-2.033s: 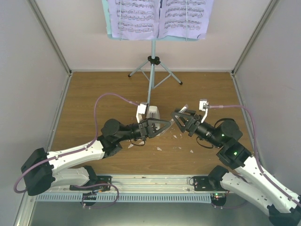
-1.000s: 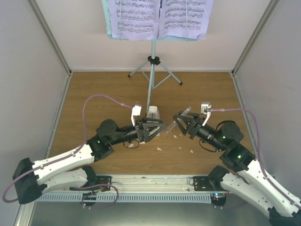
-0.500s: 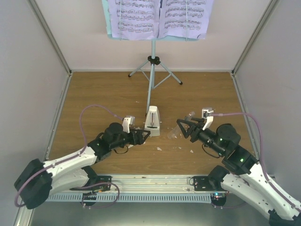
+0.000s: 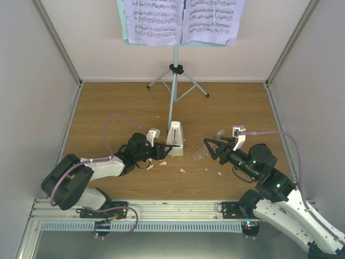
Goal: Pack up the instrument practice props
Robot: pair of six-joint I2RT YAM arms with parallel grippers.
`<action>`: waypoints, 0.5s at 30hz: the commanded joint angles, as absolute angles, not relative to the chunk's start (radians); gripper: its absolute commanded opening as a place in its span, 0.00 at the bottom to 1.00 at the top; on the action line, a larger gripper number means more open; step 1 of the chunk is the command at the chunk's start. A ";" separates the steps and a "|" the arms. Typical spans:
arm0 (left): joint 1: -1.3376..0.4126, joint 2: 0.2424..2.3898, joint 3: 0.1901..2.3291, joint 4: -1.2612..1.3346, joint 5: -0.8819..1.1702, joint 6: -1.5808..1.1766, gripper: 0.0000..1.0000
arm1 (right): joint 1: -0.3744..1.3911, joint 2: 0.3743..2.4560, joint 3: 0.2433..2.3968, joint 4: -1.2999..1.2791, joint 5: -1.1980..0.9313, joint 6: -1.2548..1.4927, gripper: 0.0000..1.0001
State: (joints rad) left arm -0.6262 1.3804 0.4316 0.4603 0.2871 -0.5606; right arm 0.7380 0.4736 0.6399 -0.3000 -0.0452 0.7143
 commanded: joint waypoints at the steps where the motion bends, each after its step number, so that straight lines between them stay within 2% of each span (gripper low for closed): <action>1: -0.621 1.422 0.466 0.565 0.324 -0.515 0.57 | 0.748 0.456 0.627 -0.306 -0.032 0.728 0.55; 7: -0.621 1.455 0.474 0.556 0.288 -0.503 0.55 | 0.749 0.461 0.617 -0.296 -0.038 0.731 0.55; 12: -0.623 1.457 0.453 0.569 0.216 -0.525 0.58 | 0.749 0.461 0.619 -0.289 -0.036 0.732 0.55; 15: -0.623 1.487 0.465 0.589 0.243 -0.516 0.54 | 0.749 0.463 0.615 -0.283 -0.037 0.732 0.55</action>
